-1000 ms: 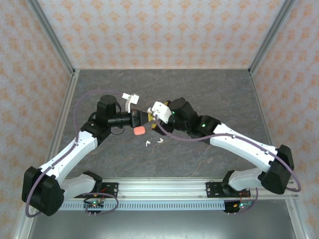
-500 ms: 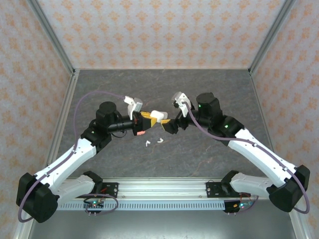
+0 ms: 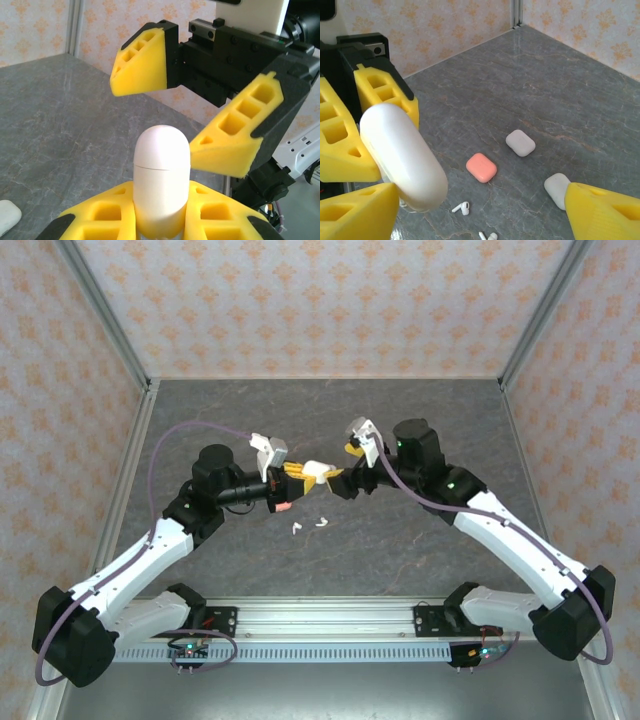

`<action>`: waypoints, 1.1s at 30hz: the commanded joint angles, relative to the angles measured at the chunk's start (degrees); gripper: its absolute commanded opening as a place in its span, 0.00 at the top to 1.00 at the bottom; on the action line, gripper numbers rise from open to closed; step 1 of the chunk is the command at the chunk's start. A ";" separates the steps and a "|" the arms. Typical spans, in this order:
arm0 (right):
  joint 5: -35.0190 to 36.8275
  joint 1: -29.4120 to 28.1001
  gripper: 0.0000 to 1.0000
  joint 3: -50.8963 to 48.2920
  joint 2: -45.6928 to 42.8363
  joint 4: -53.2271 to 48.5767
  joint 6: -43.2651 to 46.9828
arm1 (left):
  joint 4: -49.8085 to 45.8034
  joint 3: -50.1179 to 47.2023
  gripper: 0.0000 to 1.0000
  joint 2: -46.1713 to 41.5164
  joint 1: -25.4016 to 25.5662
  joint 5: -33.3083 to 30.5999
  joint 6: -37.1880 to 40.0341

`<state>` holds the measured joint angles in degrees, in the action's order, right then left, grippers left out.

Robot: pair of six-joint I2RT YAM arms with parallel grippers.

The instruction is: Insert the wireless bluetooth earbuds into the charging case

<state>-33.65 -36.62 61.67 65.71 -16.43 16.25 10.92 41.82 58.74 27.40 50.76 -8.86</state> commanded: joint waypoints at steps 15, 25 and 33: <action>-0.09 2.32 0.16 2.90 -2.17 -2.36 -2.00 | -4.21 -0.69 1.00 -4.10 0.66 -8.59 3.69; -0.82 -0.30 0.33 -5.13 6.04 2.23 -12.24 | -4.36 -5.43 1.00 -7.18 -14.78 -12.29 -4.55; 4.00 -7.93 0.45 -2.07 22.66 2.84 -15.69 | -8.33 -5.97 1.00 -7.68 -19.51 -16.67 -7.04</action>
<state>-32.01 -43.00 57.14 85.21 -15.03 2.90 3.66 36.18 52.21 8.45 36.77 -14.17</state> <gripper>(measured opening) 0.553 0.186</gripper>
